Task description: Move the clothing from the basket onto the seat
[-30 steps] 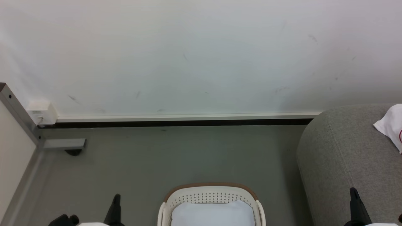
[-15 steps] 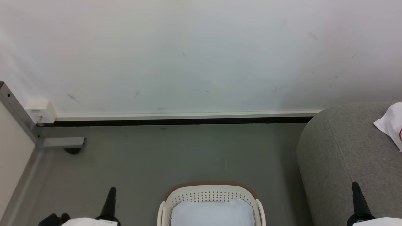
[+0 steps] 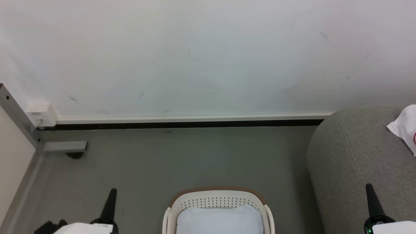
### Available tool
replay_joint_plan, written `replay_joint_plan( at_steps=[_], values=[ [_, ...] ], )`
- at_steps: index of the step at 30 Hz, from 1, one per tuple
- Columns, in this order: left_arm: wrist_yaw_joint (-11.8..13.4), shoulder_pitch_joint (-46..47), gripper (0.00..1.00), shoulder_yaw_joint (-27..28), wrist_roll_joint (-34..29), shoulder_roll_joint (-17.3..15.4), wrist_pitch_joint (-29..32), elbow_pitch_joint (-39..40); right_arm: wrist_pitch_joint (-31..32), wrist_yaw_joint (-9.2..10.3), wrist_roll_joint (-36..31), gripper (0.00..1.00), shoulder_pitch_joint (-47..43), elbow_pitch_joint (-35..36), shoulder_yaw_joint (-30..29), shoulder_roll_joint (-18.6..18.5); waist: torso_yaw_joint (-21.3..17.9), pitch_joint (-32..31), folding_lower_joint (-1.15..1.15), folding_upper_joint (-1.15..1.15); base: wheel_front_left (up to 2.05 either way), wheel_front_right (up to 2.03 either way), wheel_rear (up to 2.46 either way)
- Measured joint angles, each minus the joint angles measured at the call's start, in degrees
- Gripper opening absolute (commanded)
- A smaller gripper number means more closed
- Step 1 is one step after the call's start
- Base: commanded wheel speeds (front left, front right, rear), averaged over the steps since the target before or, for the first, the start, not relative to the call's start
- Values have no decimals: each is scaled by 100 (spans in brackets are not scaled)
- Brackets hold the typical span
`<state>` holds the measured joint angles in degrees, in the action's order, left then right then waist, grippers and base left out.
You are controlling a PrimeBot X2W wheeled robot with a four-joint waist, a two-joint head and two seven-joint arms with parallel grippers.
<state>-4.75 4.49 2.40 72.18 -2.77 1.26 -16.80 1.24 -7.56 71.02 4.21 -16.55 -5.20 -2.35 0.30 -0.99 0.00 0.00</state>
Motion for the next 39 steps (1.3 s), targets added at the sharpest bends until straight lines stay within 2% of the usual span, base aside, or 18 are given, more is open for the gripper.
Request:
replay_joint_plan(
  at_steps=[39],
  values=[
    [-229, 123, 0, 352, 1691, 0, 458, 233, 467, 0, 1818, 0, 151, 202, -104, -24, -25, 97, 0, 0, 0, 0, 0]
  ],
)
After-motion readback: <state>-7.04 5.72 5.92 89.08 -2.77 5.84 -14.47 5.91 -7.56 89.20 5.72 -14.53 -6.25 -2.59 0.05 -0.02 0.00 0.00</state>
